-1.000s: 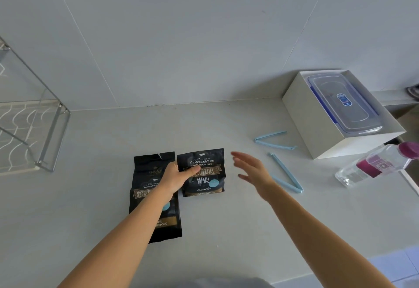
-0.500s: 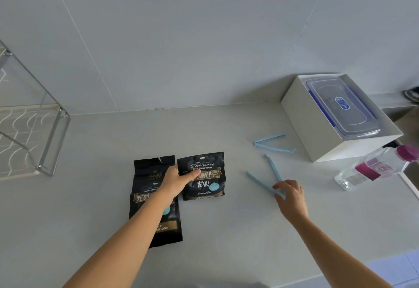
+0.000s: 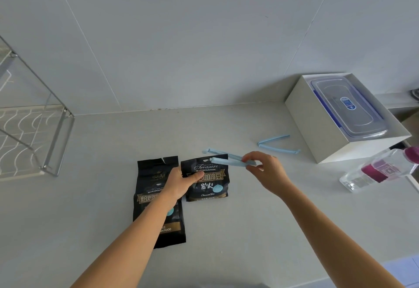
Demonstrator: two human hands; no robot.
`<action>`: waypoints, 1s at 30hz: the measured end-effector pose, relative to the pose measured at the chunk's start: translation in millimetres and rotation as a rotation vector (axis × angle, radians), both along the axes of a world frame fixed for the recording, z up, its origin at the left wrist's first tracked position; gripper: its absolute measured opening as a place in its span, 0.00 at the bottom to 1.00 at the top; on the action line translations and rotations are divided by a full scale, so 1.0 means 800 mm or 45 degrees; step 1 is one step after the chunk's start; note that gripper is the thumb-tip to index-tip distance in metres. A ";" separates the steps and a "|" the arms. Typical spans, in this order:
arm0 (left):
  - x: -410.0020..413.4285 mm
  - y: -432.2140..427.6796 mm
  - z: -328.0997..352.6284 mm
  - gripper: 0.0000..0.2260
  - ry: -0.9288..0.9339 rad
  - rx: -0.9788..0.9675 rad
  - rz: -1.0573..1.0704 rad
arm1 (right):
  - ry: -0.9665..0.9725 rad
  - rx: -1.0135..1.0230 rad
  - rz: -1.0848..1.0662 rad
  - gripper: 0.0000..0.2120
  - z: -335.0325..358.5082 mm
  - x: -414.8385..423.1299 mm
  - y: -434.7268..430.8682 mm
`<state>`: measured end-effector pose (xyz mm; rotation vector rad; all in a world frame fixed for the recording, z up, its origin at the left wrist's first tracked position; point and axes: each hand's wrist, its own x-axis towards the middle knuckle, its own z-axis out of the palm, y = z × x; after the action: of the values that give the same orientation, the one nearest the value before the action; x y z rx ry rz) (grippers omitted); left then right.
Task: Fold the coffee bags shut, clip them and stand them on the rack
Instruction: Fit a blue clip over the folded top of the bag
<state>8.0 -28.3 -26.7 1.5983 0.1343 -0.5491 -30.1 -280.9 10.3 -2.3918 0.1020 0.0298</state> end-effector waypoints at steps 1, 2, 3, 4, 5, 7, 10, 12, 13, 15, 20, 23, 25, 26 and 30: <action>0.000 0.000 0.000 0.06 0.002 0.001 -0.001 | -0.018 -0.036 0.041 0.10 0.004 0.002 0.004; 0.000 0.000 -0.001 0.08 0.003 0.000 -0.003 | -0.034 -0.068 0.077 0.10 0.007 0.004 0.008; 0.000 0.000 -0.001 0.09 0.002 0.002 -0.008 | -0.043 -0.100 0.108 0.10 0.010 0.006 0.012; -0.001 0.001 -0.001 0.09 0.000 0.006 -0.017 | -0.044 -0.125 0.134 0.10 0.012 0.008 0.015; -0.001 0.001 0.000 0.08 -0.004 0.007 -0.026 | -0.041 -0.135 0.154 0.10 0.015 0.009 0.019; -0.001 0.001 0.002 0.07 -0.019 0.003 -0.043 | -0.044 -0.095 0.182 0.11 0.019 0.012 0.027; -0.002 0.001 0.005 0.05 -0.056 0.028 -0.066 | -0.017 -0.008 0.198 0.13 0.023 0.017 0.042; -0.002 0.001 0.004 0.07 -0.073 0.028 -0.030 | 0.022 0.047 0.208 0.15 0.025 0.021 0.053; -0.001 0.002 0.003 0.07 -0.069 0.025 -0.011 | 0.035 0.065 0.225 0.16 0.026 0.024 0.057; 0.000 0.003 0.001 0.09 -0.062 0.026 -0.009 | 0.052 0.046 0.274 0.18 0.029 0.028 0.065; 0.000 0.002 -0.002 0.05 -0.108 0.024 -0.049 | 0.080 -0.189 0.380 0.23 0.037 0.036 0.072; -0.001 0.001 -0.004 0.03 -0.152 0.096 -0.057 | 0.094 -0.364 0.477 0.21 0.040 0.044 0.084; -0.001 0.000 -0.005 0.08 -0.184 0.197 -0.062 | 0.095 -0.447 0.569 0.20 0.043 0.050 0.102; -0.001 -0.001 -0.004 0.10 -0.198 0.254 -0.074 | 0.093 -0.487 0.624 0.20 0.044 0.053 0.114; 0.001 -0.001 -0.004 0.17 -0.251 0.402 -0.144 | 0.073 -0.544 0.747 0.16 0.043 0.058 0.160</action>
<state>8.7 -28.9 -29.6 1.9679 -0.0197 -0.4698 16.7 -152.6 44.5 -2.7597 -0.6271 0.3845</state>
